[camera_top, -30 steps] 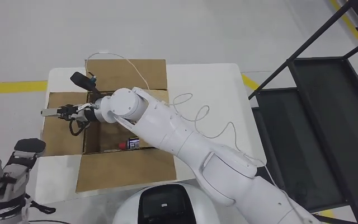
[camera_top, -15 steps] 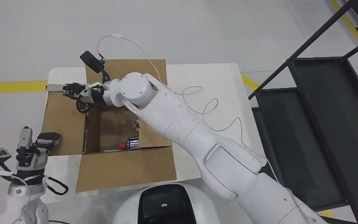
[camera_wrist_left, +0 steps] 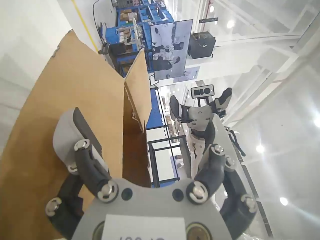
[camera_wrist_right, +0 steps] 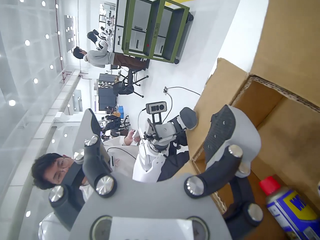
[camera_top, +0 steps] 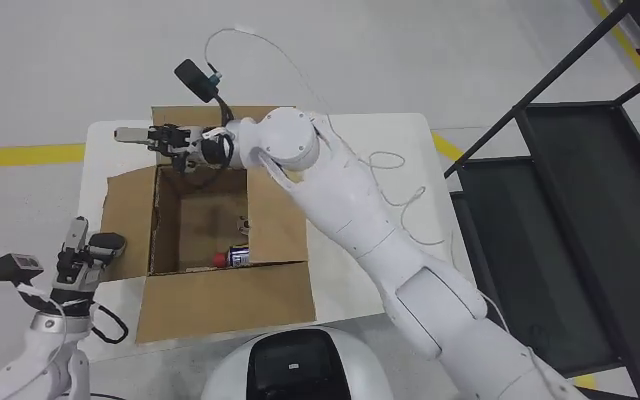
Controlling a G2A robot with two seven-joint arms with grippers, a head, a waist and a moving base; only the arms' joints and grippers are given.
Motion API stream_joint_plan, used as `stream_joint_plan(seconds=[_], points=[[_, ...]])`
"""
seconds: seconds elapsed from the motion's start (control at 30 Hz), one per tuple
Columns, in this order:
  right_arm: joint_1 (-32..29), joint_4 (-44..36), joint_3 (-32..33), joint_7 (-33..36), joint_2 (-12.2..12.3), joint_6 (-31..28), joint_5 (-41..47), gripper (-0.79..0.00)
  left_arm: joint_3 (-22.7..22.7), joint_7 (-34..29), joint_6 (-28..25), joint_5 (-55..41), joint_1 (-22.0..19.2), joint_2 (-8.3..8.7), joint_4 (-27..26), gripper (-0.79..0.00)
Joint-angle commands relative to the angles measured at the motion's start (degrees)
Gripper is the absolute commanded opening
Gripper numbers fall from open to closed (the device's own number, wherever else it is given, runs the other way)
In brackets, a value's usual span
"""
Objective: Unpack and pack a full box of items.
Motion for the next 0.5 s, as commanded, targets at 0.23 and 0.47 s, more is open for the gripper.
stream_joint_plan(seconds=[0.23, 0.47], points=[[-19.41, -35.40, 8.25, 9.56, 5.95, 6.43, -20.59, 0.000, -3.83, -14.16, -0.95, -2.06, 3.43, 1.03, -12.88, 0.000], [-27.94, -44.25, 19.33, 1.04, 7.16, 8.33, -12.94, 0.000, 2.39, -21.56, 0.03, 4.28, -1.86, 2.00, -10.89, 0.000]])
